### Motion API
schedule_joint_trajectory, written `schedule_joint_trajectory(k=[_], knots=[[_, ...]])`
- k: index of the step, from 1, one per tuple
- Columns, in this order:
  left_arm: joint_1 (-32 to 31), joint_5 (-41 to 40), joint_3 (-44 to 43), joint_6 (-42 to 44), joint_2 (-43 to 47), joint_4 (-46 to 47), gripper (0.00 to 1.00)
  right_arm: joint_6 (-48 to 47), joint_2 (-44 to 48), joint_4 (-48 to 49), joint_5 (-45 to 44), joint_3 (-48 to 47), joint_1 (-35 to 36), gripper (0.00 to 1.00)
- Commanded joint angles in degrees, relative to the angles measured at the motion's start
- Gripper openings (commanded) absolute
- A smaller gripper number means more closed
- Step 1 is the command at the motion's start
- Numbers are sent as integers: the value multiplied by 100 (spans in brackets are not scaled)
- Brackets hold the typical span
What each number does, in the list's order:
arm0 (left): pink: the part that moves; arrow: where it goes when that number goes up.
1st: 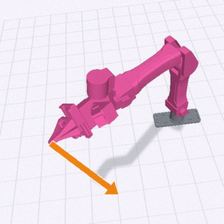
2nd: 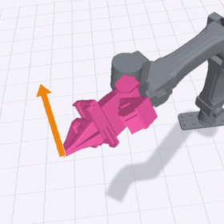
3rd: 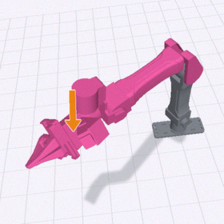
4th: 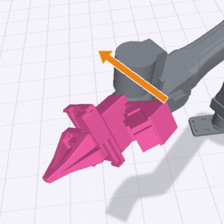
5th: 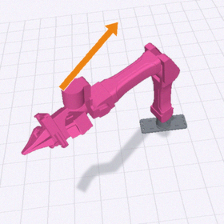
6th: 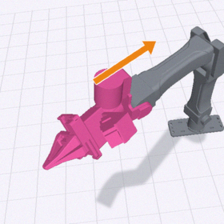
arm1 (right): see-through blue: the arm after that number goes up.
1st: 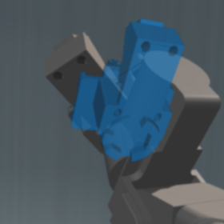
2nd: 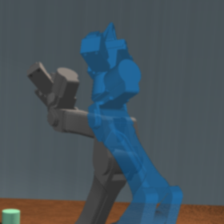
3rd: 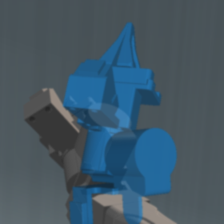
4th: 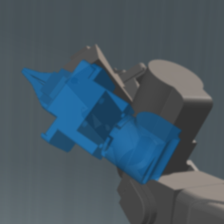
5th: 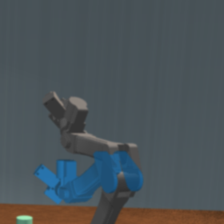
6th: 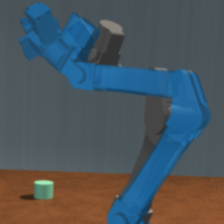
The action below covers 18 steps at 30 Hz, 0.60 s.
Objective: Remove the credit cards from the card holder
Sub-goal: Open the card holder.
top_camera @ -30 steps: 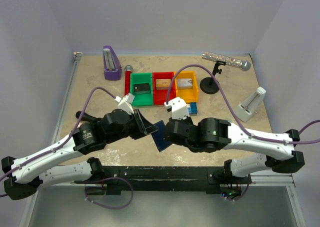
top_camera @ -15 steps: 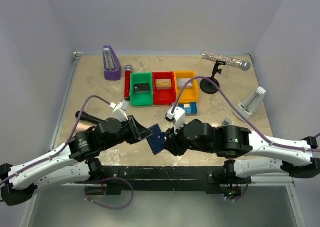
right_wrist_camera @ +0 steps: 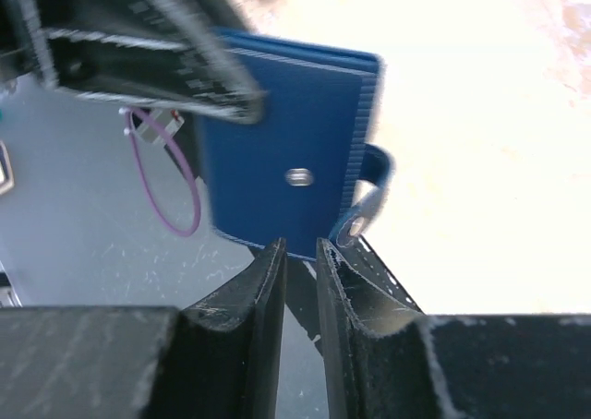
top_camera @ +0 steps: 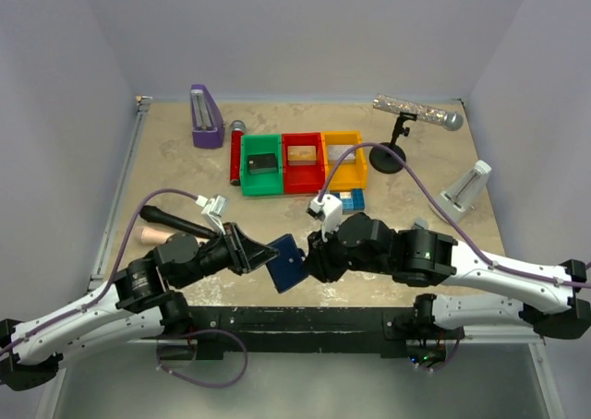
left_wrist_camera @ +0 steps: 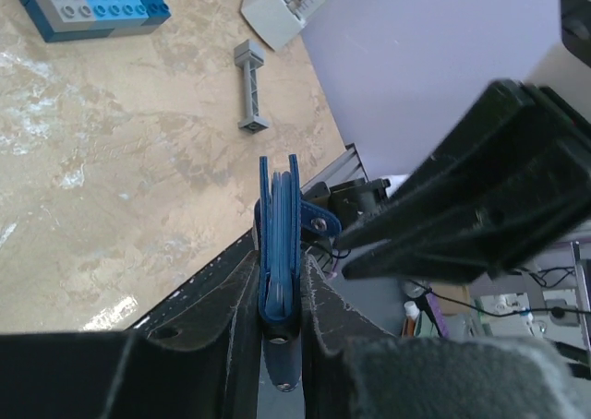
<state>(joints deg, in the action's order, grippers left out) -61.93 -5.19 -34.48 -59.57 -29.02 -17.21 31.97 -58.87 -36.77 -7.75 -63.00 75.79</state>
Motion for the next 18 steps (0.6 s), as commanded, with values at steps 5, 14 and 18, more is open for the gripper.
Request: schedule_joint_trajectory(k=[5,14,18], knots=[[6,623,565,692,888,1263,0,363,535,285,335,324,-442,23],[6,2126,679,1237,863,2485,0,381,613,241,423,315,-442,24],[6,2759,662,1395,784,2977,0,416,789,293,484,376,-442,24]])
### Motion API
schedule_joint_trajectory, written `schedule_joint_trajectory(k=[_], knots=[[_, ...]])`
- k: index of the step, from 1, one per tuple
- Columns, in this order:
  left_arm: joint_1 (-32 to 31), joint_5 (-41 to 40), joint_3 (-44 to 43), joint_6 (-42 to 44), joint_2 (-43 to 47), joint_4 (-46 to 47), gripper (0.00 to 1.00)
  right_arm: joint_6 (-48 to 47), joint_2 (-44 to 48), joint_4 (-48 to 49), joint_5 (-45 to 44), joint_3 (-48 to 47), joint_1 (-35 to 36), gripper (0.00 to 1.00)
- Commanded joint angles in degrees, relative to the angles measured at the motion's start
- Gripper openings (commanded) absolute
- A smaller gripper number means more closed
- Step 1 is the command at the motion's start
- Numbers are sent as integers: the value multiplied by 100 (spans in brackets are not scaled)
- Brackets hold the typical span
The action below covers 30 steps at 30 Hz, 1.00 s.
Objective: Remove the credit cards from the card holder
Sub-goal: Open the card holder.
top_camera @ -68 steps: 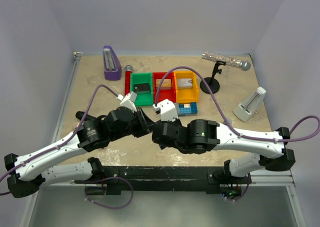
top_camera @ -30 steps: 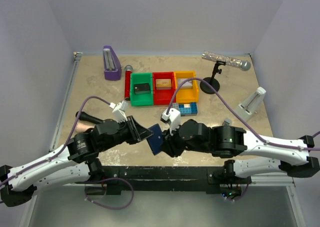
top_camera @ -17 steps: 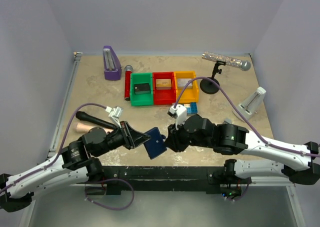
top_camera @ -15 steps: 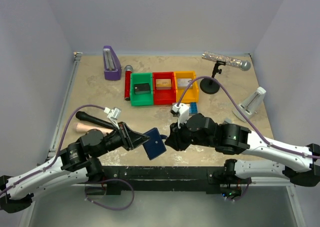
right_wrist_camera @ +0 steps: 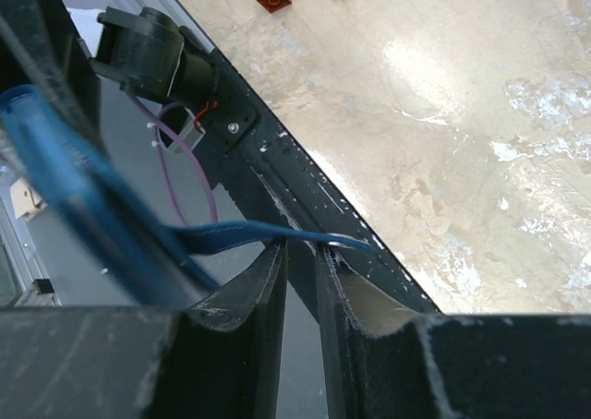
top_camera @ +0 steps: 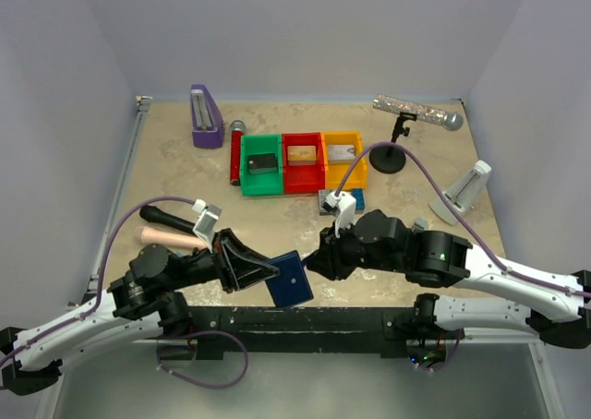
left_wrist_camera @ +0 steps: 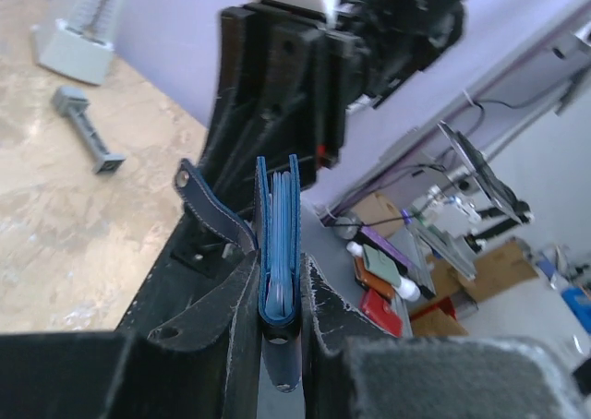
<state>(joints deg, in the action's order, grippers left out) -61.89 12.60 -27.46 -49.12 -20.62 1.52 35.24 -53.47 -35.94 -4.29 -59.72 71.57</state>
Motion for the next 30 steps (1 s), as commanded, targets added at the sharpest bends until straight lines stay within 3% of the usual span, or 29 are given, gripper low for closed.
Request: schedule_joint_trajectory(k=[1,9,17,30], knots=[[1,1112,-66,386,-91,1201,0,97,319,289,192,75,-20,25],[28,1983,-57,465,-539,2202,0,220,1005,948,938,435,-20,29],[72,2132,-66,527,-934,2994,0,264,1111,1203,1606,427,-12,32],[273,2554,-224,378,-1216,3521,0,123,1313,1257,1880,392,15,41]])
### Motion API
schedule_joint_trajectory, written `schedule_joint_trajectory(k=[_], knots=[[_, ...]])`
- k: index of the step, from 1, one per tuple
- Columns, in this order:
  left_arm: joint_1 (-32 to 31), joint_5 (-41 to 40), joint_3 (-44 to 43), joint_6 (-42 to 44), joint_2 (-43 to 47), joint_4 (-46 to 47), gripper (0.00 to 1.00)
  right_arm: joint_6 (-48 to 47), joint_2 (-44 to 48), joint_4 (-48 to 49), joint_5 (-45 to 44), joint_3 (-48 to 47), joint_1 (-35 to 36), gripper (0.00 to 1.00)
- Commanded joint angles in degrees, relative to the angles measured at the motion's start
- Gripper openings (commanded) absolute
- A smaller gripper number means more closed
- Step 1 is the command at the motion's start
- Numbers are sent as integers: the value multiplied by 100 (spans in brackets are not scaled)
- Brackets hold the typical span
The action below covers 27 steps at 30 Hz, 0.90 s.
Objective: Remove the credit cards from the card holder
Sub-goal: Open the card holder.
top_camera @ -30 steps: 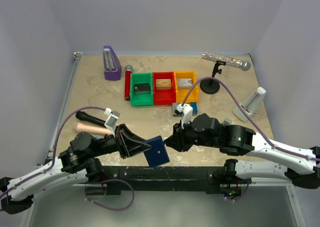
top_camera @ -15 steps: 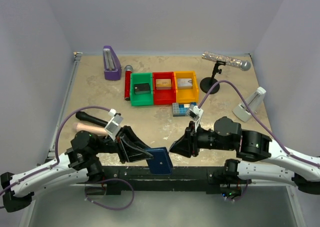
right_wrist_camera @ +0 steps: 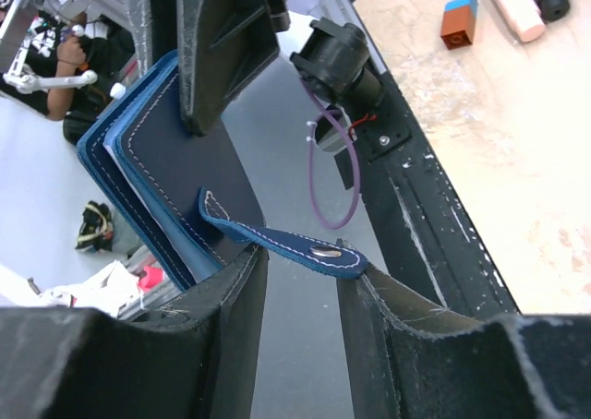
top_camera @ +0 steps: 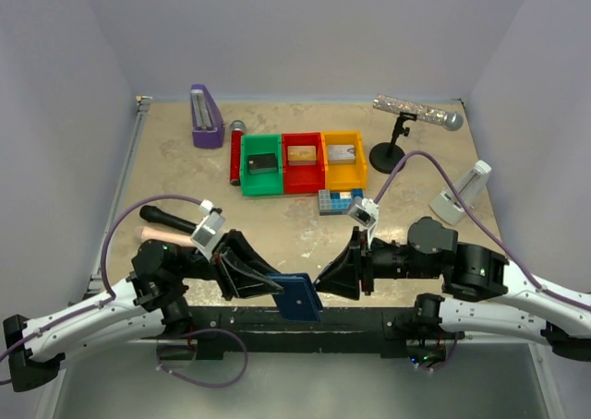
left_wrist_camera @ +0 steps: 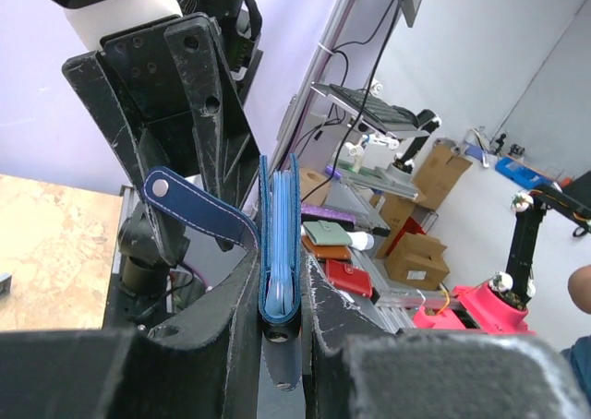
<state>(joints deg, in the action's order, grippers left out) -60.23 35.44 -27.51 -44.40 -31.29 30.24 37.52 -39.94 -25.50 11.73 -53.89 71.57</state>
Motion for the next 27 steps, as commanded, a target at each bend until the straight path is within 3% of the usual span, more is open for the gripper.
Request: schedule_joint_trajectory(k=[1,9,27], knots=[[160,314,-203,-138,-167,693,0,-113,-22,151,191,-218,24,41],[450,349,-115,-297,-79,738,0,-130,575,203,13,-16,24,50],[477,631,-211,-851,-756,1696,0,-113,-22,501,400,-175,94,53]])
